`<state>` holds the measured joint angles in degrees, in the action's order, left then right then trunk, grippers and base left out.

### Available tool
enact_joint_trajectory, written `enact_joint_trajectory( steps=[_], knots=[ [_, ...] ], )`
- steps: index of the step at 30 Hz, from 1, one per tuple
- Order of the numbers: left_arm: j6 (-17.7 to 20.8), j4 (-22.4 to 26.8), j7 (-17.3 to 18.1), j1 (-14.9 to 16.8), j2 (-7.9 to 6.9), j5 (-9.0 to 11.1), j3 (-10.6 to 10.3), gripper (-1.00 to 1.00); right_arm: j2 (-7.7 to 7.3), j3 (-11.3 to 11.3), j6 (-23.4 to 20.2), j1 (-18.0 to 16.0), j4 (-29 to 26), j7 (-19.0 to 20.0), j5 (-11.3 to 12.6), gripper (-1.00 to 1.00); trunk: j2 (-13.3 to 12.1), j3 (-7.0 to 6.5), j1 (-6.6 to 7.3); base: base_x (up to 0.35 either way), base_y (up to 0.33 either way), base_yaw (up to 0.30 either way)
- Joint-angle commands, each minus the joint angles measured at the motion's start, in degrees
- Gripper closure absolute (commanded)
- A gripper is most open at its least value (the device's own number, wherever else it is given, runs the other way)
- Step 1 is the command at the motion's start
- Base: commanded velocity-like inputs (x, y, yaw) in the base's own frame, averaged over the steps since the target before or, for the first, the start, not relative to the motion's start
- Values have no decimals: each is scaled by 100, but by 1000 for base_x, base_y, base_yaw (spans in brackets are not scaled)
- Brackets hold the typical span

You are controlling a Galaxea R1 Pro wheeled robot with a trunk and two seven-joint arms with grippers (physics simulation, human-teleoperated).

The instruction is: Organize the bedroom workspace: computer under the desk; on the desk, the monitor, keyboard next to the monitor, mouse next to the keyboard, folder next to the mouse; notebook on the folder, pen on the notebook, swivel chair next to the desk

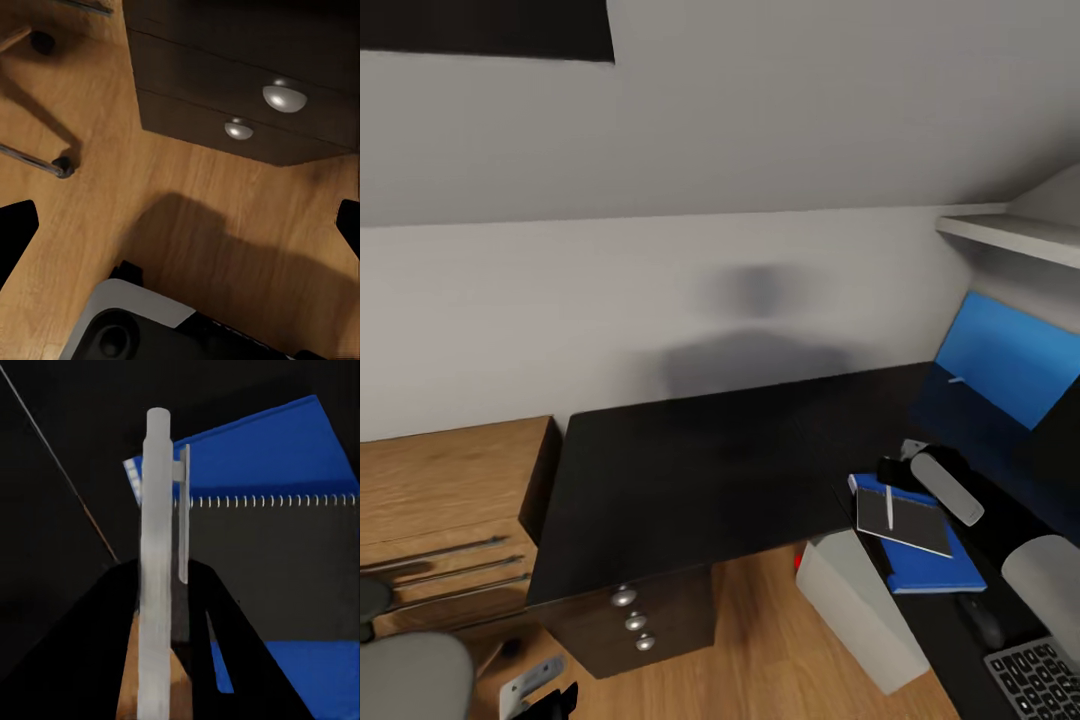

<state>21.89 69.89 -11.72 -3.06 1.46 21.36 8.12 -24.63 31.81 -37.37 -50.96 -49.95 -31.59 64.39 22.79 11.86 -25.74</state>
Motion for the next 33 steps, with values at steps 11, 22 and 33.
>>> enact_joint_trajectory(
  steps=[11, 22, 33],
  knots=[
    [26, 16, -23, -1, 3, 66, 6, -100, 45, 77, 275, -11, 234, 125, -602, 100, 12, 2, -4, 0, 0, -158],
    [27, 16, -46, -1, 3, 49, -2, -100, 106, 64, 475, -11, 370, 118, -1110, 100, 253, 110, -136, 0, 0, -1],
    [26, 7, -49, -1, 3, 40, -3, -100, 107, 72, 477, -11, 553, 118, -1144, 100, 694, 307, -378, 0, 0, 0]
  ],
)
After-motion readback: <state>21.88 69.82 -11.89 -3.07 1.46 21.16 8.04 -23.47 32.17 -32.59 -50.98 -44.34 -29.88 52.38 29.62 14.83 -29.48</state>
